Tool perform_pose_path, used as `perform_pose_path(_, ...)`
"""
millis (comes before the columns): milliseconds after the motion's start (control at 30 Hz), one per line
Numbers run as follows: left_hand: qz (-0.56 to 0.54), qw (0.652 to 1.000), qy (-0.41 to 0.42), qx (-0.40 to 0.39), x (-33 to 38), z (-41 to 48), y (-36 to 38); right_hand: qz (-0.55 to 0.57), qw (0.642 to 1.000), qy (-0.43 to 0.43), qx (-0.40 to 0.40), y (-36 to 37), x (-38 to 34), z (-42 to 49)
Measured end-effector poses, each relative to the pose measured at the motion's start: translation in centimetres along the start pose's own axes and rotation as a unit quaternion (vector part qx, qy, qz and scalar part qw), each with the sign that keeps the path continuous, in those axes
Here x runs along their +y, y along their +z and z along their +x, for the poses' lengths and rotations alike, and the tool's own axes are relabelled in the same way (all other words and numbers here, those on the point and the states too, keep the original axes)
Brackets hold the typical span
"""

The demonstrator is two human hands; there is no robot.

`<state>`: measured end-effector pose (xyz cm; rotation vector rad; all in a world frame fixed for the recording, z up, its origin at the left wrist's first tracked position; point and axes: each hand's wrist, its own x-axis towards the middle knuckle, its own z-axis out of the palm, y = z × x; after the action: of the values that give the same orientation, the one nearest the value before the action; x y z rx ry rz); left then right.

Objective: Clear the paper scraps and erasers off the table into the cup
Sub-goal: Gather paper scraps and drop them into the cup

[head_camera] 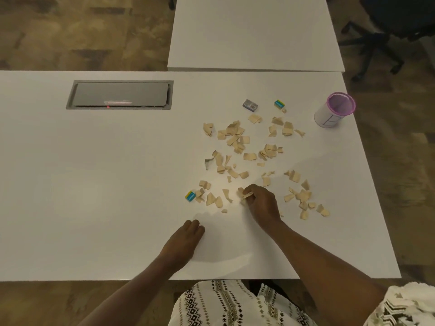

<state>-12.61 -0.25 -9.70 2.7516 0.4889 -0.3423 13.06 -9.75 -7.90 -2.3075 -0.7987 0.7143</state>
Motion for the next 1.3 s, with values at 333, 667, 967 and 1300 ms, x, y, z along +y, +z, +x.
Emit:
perform_pose_path(333,-0.051,0.992,-0.112,-0.006,2.4,4.3,-0.2,0.127,0.987,0.097,0.002,-4.6,1.5,2.9)
perform_pose_path(667,-0.300,0.806,-0.460,0.222,4.4,2.5,-0.1,0.144,0.983,0.103,-0.052,-6.3,2.9,4.7)
perform_pose_path(967,-0.223,0.889,-0.387,0.104,5.4,0.8,1.3,0.110,0.984,0.080,-0.114,-5.8,2.1,5.1)
perform_pose_path(1300,-0.095,0.946,-0.306,0.041,4.9,4.6,-0.3,0.110,0.983,0.084,-0.122,-6.0,2.4,5.0)
